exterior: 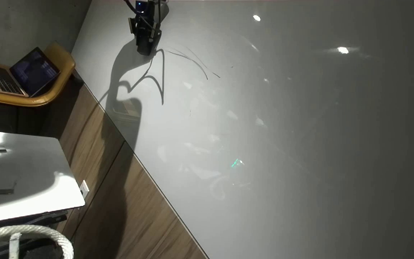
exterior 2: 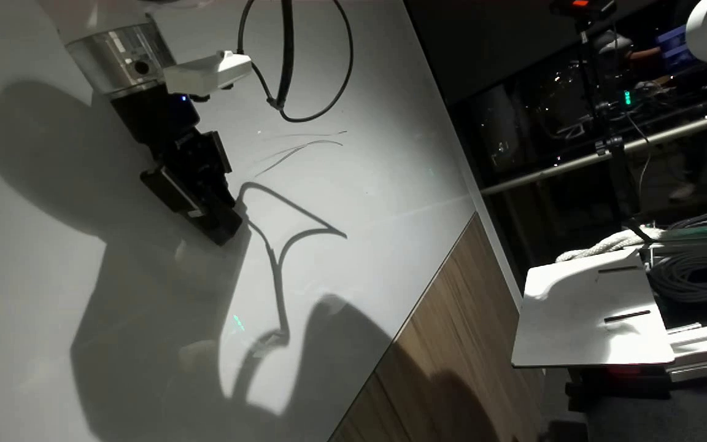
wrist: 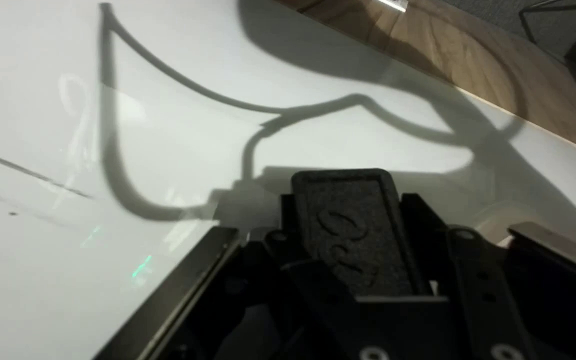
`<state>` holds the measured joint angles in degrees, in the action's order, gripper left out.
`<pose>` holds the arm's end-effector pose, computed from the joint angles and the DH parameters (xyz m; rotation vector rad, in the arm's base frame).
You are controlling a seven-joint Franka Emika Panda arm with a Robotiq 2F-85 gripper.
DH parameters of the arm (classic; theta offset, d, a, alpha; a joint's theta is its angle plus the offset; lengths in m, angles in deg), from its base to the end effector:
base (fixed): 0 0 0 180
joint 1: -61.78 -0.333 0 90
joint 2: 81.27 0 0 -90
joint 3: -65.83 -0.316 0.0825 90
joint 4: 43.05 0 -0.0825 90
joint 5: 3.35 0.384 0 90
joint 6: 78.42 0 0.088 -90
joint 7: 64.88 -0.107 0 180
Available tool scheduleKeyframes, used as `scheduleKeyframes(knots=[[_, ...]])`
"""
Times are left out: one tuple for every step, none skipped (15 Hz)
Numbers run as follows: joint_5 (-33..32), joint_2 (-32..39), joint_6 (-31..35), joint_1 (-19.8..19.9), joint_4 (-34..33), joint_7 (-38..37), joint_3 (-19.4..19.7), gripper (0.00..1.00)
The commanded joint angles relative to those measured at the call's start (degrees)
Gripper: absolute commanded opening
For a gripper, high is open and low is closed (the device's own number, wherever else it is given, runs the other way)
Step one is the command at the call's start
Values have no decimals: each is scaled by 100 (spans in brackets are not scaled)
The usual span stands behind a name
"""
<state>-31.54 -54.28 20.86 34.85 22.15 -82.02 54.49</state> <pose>0.5994 0.3727 0.5612 2.7600 0.5446 0.4266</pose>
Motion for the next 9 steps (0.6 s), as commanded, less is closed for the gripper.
scheduleKeyframes(knots=[[-125, 683, -10, -374, -897, 64, 220, 38], [-125, 763, -44, -435, -986, 96, 273, 38], [-104, 830, -95, -477, -1084, 123, 323, 38], [-96, 891, -163, -507, -1168, 141, 383, 38], [-88, 932, -242, -535, -1240, 160, 443, 38], [-91, 915, -344, -535, -1257, 189, 503, 38], [-152, 859, -405, -435, -1189, 174, 418, 38], [-153, 819, -445, -412, -1161, 174, 441, 37], [-161, 705, -447, -363, -1040, 181, 457, 37]])
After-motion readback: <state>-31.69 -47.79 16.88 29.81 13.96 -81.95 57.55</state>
